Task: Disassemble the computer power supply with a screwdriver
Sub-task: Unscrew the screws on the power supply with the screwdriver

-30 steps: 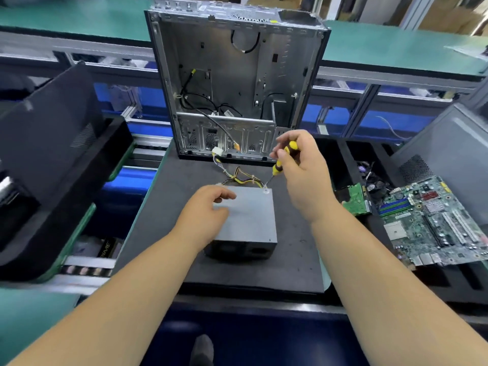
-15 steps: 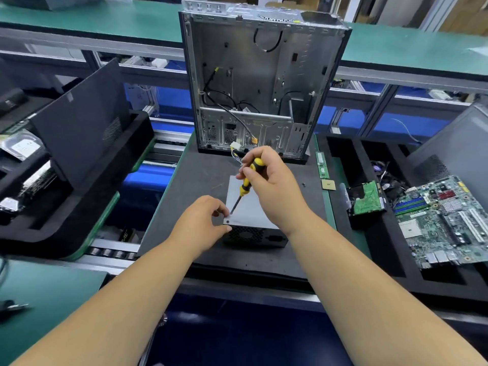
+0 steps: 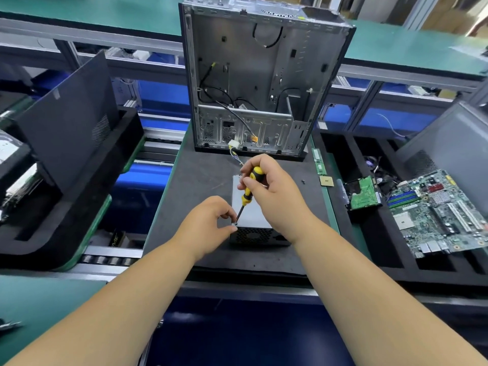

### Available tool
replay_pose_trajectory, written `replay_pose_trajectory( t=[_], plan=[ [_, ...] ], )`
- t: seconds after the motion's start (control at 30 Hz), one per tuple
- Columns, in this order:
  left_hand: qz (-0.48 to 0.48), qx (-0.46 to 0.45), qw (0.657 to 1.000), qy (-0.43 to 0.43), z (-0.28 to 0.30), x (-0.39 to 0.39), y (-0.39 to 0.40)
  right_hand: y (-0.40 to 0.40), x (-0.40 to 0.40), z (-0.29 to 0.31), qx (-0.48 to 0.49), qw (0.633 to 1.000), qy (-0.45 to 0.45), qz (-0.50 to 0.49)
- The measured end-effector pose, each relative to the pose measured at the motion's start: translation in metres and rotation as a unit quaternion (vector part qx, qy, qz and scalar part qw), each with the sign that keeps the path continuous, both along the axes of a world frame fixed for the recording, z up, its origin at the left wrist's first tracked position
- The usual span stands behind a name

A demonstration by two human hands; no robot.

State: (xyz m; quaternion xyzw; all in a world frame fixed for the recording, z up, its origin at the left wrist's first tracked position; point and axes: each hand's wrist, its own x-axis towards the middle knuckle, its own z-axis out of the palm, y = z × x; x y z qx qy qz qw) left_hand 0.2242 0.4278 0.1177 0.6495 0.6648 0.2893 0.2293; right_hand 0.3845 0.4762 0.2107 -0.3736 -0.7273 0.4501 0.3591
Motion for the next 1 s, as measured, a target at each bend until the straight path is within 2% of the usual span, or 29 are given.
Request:
replay_pose_trajectory(
  t=[0.5,0.7,0.77,0.87,1.0],
  plan=[
    [-0.043,-0.012,0.999,-0.006,0.002,-0.007,0.008,0.002,0.000,-0.005,0.024,1.000,0.000,-0.009],
    [-0.041,-0.007,0.999,-0.012,0.001,-0.007,0.009,0.002,-0.002,-0.001,0.016,0.999,-0.014,0.041],
    [-0.042,-0.003,0.999,-0.011,0.001,-0.007,0.008,0.003,-0.005,-0.001,-0.030,0.997,0.014,0.063],
    [-0.055,0.013,0.998,-0.026,-0.001,-0.007,0.007,0.005,-0.011,-0.003,-0.107,0.985,0.114,0.077],
    [-0.039,0.017,0.999,-0.028,-0.006,-0.005,0.005,0.006,-0.019,-0.008,-0.164,0.962,0.197,0.096]
  ],
)
